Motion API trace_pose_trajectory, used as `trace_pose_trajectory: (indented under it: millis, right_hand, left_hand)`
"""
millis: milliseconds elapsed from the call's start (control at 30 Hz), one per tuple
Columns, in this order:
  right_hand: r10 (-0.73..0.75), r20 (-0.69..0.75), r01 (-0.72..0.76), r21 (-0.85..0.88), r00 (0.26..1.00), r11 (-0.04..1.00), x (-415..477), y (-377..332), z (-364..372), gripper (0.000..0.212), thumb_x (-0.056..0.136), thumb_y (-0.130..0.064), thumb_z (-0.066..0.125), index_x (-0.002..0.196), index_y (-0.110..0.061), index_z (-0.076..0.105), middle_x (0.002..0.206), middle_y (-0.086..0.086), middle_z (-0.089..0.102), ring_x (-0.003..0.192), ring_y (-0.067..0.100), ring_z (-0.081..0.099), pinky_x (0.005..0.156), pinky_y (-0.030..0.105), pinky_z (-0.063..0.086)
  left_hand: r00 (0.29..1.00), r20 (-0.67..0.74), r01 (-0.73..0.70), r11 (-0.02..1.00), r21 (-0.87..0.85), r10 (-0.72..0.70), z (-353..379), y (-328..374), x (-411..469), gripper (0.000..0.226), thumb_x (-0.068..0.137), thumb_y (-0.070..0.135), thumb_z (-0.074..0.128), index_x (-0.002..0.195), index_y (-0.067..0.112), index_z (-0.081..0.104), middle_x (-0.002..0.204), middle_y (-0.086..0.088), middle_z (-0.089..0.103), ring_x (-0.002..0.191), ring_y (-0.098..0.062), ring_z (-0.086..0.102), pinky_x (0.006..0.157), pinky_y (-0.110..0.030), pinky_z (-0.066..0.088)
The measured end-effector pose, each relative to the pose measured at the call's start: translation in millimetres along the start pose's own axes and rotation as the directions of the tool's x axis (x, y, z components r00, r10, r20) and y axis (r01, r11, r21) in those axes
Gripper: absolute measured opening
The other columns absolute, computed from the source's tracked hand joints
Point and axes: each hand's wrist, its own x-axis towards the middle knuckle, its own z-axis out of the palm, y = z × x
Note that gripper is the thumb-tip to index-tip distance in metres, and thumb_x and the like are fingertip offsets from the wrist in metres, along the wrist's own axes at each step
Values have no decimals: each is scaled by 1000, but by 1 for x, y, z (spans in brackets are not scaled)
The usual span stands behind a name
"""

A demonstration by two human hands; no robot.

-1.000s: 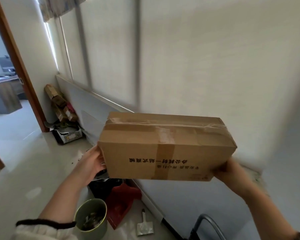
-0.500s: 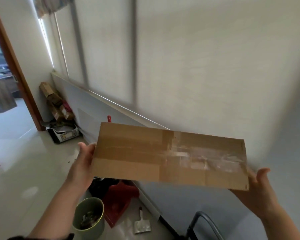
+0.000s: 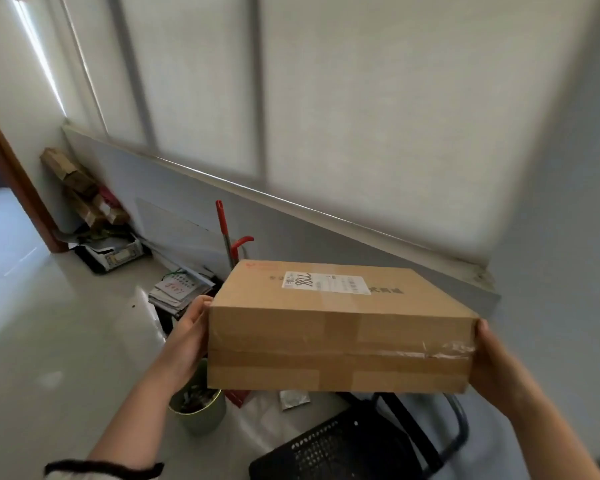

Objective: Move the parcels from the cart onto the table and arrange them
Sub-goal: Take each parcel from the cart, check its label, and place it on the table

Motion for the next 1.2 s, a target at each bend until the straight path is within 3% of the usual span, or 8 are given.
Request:
trace_pose_trajectory:
  millis: [100, 267, 400, 500, 700, 800, 900, 1200]
  right_hand:
    - [-66, -16, 64, -122, 998, 991, -41, 8, 24, 60, 51, -70, 75, 97, -31, 74, 100, 2, 73, 91, 18, 70, 66, 28, 57]
    - [-130, -205, 103, -137, 970, 985, -128, 10, 49, 96, 25, -79, 75, 105, -26, 68, 90, -7, 74, 86, 10, 69, 74, 27, 57]
    - [-166, -480, 65, -221, 861, 973, -229, -1, 23, 134, 27, -88, 66, 136, -13, 44, 107, -9, 69, 104, 20, 58, 93, 38, 43]
    - [-213, -575, 79, -250, 790, 965, -323, -10, 4, 113, 44, -87, 62, 133, -19, 49, 128, 8, 59, 117, 27, 55, 100, 47, 40]
    - [-227, -851, 50, -232, 473, 972, -515, -9, -25, 24, 98, -30, 38, 97, -19, 59, 82, 5, 49, 75, 16, 49, 71, 30, 41]
    - [-217, -916, 52, -212, 338, 976, -624, 1, -29, 25, 89, -41, 51, 99, -20, 60, 81, 3, 48, 75, 16, 49, 72, 30, 41]
    - [-228, -942, 34, -226, 246, 973, -738, 10, -28, 74, 55, -71, 67, 108, -20, 60, 92, 9, 53, 85, 23, 53, 80, 36, 45]
    - [-247, -947, 74, -267, -203, 961, -1028, 43, -6, 49, 74, -57, 53, 102, -19, 67, 93, 4, 67, 92, 20, 60, 80, 31, 49]
  left_hand:
    - [999, 36, -5, 999, -33, 7, -21, 0, -19, 65, 55, 78, 61, 95, 27, 58, 97, -4, 65, 87, -21, 59, 76, -40, 45]
    - [993, 118, -8, 996, -84, 18, -24, 0, -50, 30, 93, 45, 34, 99, 29, 58, 107, -6, 61, 91, -20, 56, 74, -38, 46]
    - [917, 390, -54, 996, -72, 78, 24, 10, -86, 53, 61, 75, 63, 94, 33, 60, 96, 0, 68, 81, -12, 62, 71, -34, 52]
    - [812, 576, -109, 994, -7, 93, 79, 7, -123, 62, 43, 80, 69, 92, 42, 63, 87, 9, 70, 79, -8, 64, 64, -28, 52]
    - [653, 756, -43, 999, -14, 38, 201, -14, -237, 23, 85, 46, 52, 103, 32, 56, 95, 3, 66, 71, 0, 66, 57, -14, 53]
    - [542, 840, -19, 1000, -16, 24, 258, -24, -315, 25, 85, 50, 45, 99, 32, 57, 98, -3, 63, 71, -2, 65, 66, -24, 54]
    - [403, 915, -15, 999, 29, -20, 316, -33, -408, 73, 53, 85, 58, 102, 31, 57, 99, -5, 64, 82, -17, 63, 63, -32, 52]
    - [20, 981, 8, 981, 192, -192, 464, -65, -685, 47, 78, 53, 46, 104, 15, 52, 104, -18, 59, 92, -34, 60, 76, -40, 49]
